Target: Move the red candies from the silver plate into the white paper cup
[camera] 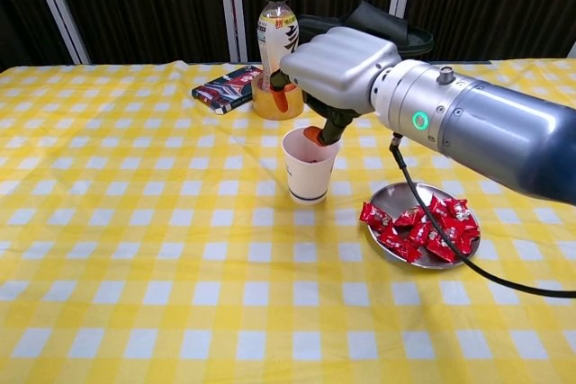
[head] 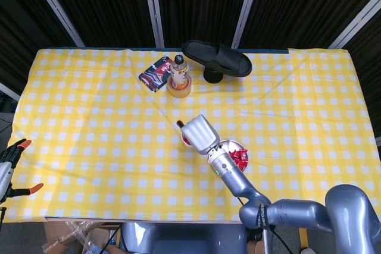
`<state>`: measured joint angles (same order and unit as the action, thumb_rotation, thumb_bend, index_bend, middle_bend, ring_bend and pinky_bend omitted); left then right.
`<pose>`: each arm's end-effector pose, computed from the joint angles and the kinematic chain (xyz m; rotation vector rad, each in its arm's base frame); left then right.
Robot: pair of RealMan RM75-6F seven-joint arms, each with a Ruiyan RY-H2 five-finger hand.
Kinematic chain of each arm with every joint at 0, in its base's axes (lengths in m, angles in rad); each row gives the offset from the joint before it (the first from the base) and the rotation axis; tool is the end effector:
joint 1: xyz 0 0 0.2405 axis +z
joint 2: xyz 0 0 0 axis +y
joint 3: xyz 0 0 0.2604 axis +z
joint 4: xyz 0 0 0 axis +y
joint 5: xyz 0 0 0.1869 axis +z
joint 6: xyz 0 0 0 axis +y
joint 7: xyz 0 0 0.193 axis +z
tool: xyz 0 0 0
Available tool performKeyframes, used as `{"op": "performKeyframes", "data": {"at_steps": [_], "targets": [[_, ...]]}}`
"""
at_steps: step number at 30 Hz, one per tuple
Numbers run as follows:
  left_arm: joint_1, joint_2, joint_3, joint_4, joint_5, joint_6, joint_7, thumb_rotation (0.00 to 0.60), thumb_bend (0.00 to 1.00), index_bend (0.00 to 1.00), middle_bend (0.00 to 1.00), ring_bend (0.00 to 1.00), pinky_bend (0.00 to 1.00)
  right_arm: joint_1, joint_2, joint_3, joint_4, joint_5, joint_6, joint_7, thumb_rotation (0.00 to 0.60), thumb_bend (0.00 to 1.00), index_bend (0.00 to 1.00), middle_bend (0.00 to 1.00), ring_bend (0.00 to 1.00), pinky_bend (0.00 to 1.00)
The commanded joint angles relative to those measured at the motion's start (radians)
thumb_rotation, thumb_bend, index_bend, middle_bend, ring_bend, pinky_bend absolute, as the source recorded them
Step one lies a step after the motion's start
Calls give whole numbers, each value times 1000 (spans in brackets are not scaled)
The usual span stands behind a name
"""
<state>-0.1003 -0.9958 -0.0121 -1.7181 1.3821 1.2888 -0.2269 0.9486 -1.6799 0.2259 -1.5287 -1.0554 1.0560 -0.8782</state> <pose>-0.3285 0.2190 0.1795 -1.2993 -1.2779 -0.8634 -0.0241 -0.3850 -0.0351 1.9904 -0.3841 0.8979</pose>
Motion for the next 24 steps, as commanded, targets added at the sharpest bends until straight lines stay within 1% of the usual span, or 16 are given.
{"op": "performKeyframes", "data": {"at_steps": [1,4,8,14,18,21,24], "targets": [[1,0,1,0,2,2,2,600,28,0,0,0,0,-30,35,-32,-71,-16,40,-19,600,415,355,810,948,996],[2,-1,2,-1,6,6,5,600,28,0,0,0,0,-58,72,-65,-145,-22,76,-53,600,374,325,810,948,991],[4,-2,4,-2,10,12,12,600,28,0,0,0,0,-106,120,-116,-244,-30,126,-78,600,358,309,810,948,983],[6,-2,8,-4,16,15,16,600,28,0,0,0,0,-175,174,-208,-333,-47,185,-122,600,346,300,810,948,981],[11,-5,13,-4,26,26,33,600,28,0,0,0,0,-215,190,-244,-351,-37,213,-134,600,319,256,810,948,980],[13,-9,15,-5,31,34,45,600,28,0,0,0,0,-234,195,-253,-357,-3,220,-142,600,308,237,810,948,981],[16,-13,16,-5,34,41,56,600,29,0,0,0,0,-252,192,-256,-339,16,227,-133,600,306,181,802,932,981]]}}
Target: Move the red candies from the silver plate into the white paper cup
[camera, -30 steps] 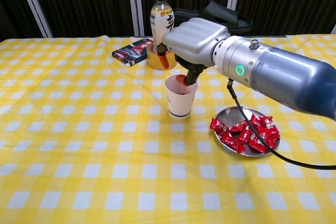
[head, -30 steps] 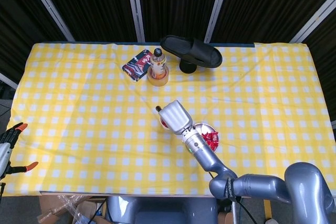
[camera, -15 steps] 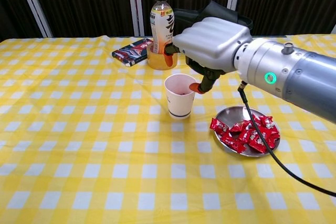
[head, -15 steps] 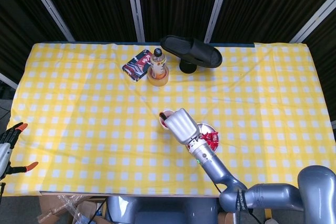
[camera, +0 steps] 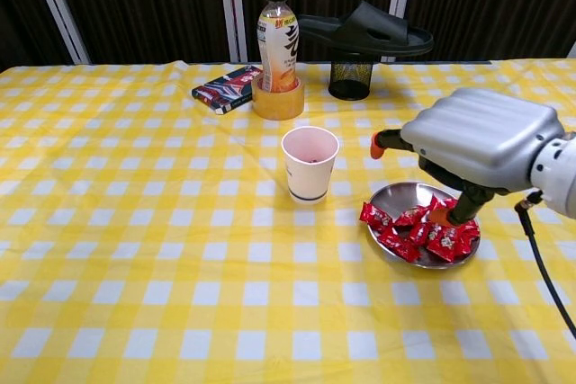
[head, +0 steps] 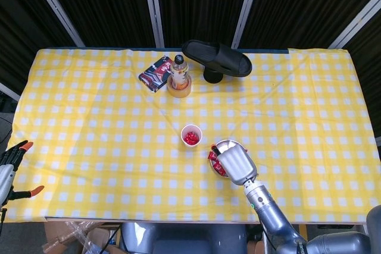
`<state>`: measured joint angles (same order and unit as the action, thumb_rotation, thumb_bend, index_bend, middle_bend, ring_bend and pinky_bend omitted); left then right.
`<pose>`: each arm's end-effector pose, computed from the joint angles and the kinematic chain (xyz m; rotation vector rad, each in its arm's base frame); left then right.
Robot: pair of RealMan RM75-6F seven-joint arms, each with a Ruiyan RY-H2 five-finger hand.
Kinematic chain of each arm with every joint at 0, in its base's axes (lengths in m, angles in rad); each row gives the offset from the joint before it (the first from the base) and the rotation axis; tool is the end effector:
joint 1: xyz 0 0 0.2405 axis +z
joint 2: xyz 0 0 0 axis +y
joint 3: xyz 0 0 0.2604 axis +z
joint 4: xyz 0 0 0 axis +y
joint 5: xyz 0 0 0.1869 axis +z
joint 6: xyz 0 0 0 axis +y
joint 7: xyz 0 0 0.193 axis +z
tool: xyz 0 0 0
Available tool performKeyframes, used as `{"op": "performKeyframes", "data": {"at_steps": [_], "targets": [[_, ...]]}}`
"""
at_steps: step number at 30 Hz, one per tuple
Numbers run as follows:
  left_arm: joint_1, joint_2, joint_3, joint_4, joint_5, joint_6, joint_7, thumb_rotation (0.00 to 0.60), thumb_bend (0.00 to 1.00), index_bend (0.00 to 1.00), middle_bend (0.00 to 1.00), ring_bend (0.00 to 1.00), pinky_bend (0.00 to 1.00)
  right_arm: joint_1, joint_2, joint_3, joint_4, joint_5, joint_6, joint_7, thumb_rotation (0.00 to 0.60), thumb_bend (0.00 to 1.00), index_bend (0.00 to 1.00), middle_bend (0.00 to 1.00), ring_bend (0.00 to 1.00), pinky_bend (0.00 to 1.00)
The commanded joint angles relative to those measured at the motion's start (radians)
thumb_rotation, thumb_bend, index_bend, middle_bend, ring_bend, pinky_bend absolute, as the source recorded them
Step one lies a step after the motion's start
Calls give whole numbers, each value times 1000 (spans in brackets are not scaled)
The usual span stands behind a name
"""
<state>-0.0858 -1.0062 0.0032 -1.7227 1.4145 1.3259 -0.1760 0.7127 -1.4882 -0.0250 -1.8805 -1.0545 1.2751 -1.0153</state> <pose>-0.3237 0.2127 0.1770 -1.3343 -1.2307 -0.8532 -0.1216 -0.3087 0.0006 1.9924 -0.5034 0.6490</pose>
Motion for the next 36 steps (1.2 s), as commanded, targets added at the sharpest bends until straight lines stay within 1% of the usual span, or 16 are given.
{"op": "performKeyframes", "data": {"at_steps": [1,3,7,11,16,18,22,23,28,36], "targets": [[3,-4,1,0,1,5,8,600,29,0,0,0,0,-22,-1,-6,21,18,9,10,600,304,166,782,911,981],[4,-6,1,0,-1,8,13,600,29,0,0,0,0,-33,1,-6,31,29,8,25,600,302,162,750,880,981],[4,-11,0,0,-10,7,28,600,29,0,0,0,0,-54,12,-14,39,20,1,65,600,300,162,740,870,980],[4,-14,-1,-5,-16,6,38,600,31,0,0,0,0,-61,10,-17,46,5,-10,81,600,299,166,663,824,980],[5,-14,-2,-9,-21,5,44,600,31,0,0,0,0,-65,5,-18,47,0,-26,82,600,299,208,655,820,980],[5,-14,-2,-10,-23,3,44,600,31,0,0,0,0,-67,1,-14,49,3,-30,82,600,299,215,666,824,980],[5,-12,-2,-10,-24,1,42,600,32,0,0,0,0,-68,2,-3,51,33,-45,83,600,299,230,783,905,980],[4,-12,-1,-10,-24,0,41,600,32,0,0,0,0,-67,3,1,51,44,-49,82,600,298,237,799,916,980],[2,-10,-1,-10,-23,-5,38,600,32,0,0,0,0,-65,9,9,55,80,-66,76,600,299,320,814,924,980],[1,-8,0,-11,-21,-8,34,600,32,0,0,0,0,-69,11,11,63,97,-75,87,600,298,399,816,924,981]]}}
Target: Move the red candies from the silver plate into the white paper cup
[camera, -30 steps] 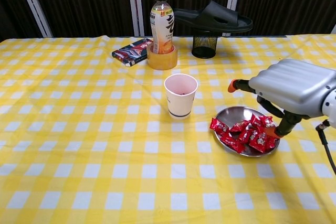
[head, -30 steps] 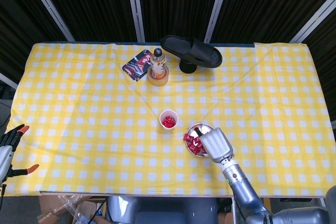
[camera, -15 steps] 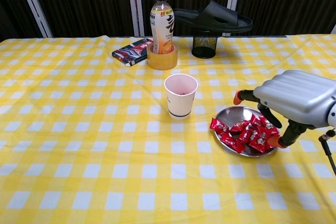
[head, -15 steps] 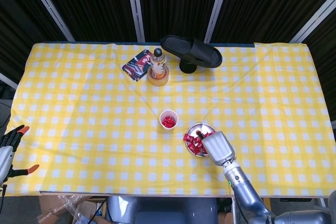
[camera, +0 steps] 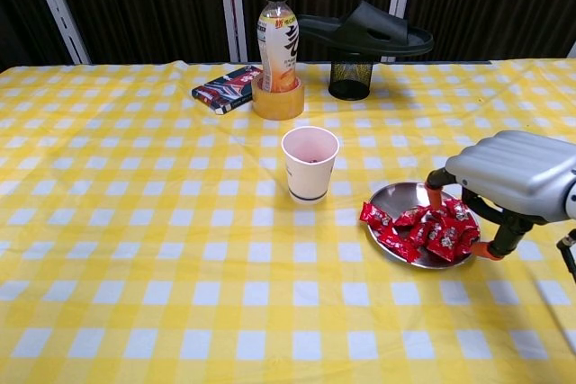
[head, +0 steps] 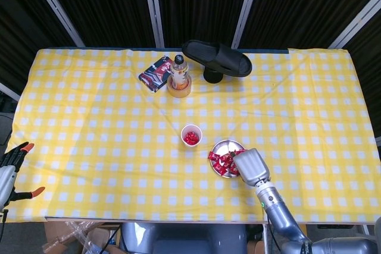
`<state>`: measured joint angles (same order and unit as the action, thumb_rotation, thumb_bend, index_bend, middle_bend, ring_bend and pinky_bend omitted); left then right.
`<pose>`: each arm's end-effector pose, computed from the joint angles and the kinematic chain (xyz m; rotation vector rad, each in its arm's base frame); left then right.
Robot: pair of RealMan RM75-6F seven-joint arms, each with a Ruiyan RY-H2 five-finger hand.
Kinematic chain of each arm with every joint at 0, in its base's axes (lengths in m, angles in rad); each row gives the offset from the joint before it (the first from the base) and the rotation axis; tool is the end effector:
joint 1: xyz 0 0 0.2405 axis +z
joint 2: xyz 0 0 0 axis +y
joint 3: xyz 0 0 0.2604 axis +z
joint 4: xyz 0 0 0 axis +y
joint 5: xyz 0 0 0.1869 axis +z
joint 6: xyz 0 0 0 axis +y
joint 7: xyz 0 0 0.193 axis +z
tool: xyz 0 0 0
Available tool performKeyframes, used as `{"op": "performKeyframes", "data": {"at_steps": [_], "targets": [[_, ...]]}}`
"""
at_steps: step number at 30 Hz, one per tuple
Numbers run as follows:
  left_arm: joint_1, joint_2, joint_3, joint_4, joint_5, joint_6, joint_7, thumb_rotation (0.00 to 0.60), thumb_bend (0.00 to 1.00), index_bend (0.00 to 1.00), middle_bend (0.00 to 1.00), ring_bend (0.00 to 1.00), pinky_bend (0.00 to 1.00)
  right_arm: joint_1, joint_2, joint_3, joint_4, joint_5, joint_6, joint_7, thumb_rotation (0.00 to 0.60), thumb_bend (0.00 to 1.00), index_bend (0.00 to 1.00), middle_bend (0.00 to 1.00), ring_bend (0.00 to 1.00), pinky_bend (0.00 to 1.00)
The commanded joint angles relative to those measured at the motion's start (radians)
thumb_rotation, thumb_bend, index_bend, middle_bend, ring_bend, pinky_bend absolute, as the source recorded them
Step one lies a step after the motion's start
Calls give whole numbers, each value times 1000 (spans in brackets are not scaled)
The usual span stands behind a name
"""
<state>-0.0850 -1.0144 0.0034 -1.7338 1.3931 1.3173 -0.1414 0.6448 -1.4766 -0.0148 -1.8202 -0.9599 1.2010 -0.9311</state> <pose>-0.3254 0.2115 0.1728 -1.3304 -1.2350 -0.8268 -0.1710 -0.3079 -0.0067 1.9597 -0.7009 0.5325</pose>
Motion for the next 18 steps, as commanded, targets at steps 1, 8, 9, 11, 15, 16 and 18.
{"op": "performKeyframes", "data": {"at_steps": [1,8,9,11,15,16,18], "targets": [[0,0,-1,0,1,2,-2,600,31,0,0,0,0,-2,-1,2,5,4,-3,6,600,298,405,816,924,981],[1,1,1,2,5,4,-5,600,32,0,0,0,0,-8,-12,6,29,-6,-11,41,600,298,410,816,924,980],[1,1,1,2,5,4,-5,600,32,0,0,0,0,-9,-15,7,33,-10,-11,46,600,298,410,816,924,980],[2,0,1,1,4,4,-4,600,32,0,0,0,0,-10,-21,11,39,-17,-11,56,600,298,410,816,924,980],[1,-1,0,0,2,4,-1,600,32,0,0,0,0,-11,-30,14,47,-32,-11,66,600,298,410,816,924,980],[1,0,-1,0,1,3,-1,600,32,0,0,0,0,-11,-31,13,49,-31,-12,64,600,299,410,816,924,981],[1,0,-1,0,-1,3,-2,600,32,0,0,0,0,-11,-31,13,52,-25,-15,61,600,298,410,816,924,981]]}}
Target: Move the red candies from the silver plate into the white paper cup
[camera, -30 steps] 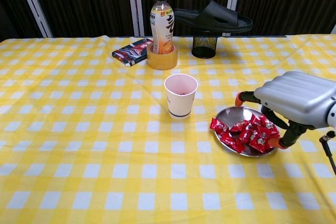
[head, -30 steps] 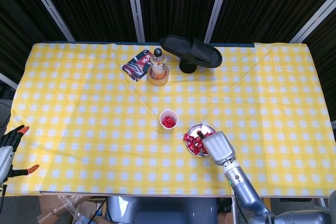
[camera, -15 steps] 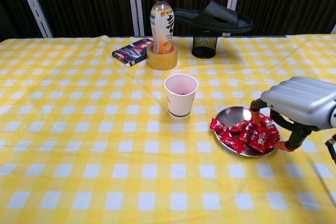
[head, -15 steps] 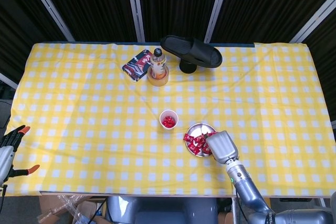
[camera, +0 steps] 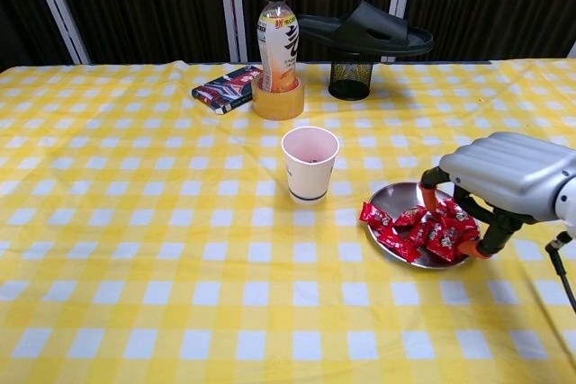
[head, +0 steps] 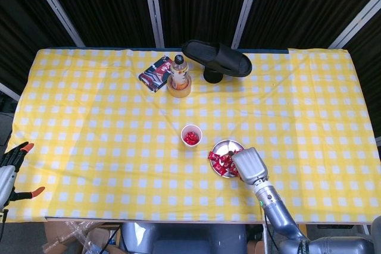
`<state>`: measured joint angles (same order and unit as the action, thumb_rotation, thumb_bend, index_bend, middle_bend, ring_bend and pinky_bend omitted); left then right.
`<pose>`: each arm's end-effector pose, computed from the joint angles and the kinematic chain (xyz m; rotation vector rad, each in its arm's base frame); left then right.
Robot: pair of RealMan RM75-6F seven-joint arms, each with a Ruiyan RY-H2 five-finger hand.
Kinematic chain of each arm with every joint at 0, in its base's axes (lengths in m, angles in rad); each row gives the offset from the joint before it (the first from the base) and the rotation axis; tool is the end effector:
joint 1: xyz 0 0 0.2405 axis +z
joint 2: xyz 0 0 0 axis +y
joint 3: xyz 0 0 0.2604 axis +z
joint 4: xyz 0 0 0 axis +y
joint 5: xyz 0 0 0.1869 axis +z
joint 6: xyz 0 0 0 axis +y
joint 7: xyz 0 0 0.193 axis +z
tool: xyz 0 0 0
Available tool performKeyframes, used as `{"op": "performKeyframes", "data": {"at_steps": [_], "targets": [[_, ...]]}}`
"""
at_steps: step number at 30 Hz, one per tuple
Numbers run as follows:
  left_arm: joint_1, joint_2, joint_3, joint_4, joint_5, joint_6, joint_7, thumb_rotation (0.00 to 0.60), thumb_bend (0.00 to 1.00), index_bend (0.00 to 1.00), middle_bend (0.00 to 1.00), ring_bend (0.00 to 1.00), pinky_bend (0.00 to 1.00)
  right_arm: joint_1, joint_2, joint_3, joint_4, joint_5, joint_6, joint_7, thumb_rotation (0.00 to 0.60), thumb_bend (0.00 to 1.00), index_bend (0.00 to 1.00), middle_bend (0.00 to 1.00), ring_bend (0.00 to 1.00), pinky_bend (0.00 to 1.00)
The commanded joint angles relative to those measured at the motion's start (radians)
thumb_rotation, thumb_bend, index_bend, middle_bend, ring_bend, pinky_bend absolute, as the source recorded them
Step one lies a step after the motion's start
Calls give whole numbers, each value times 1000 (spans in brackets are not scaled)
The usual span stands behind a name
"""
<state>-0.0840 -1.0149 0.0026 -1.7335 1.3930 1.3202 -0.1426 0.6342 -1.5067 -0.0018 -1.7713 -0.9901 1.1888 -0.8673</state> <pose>-0.3253 0.2114 0.1733 -1.3274 -1.2337 -0.8297 -0.1710 -0.3110 -0.0129 1.9421 -0.7363 0.5831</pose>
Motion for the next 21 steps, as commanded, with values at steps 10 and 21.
{"op": "performKeyframes", "data": {"at_steps": [10,21], "targets": [[0,1,0,-1,0,0,0,600,32,0,0,0,0,-6,-24,-4,47,21,-25,11,600,312,460,816,924,980],[0,1,-1,-2,-3,-1,-2,600,32,0,0,0,0,-9,-29,-3,36,8,-26,15,600,512,553,817,925,981]]}}
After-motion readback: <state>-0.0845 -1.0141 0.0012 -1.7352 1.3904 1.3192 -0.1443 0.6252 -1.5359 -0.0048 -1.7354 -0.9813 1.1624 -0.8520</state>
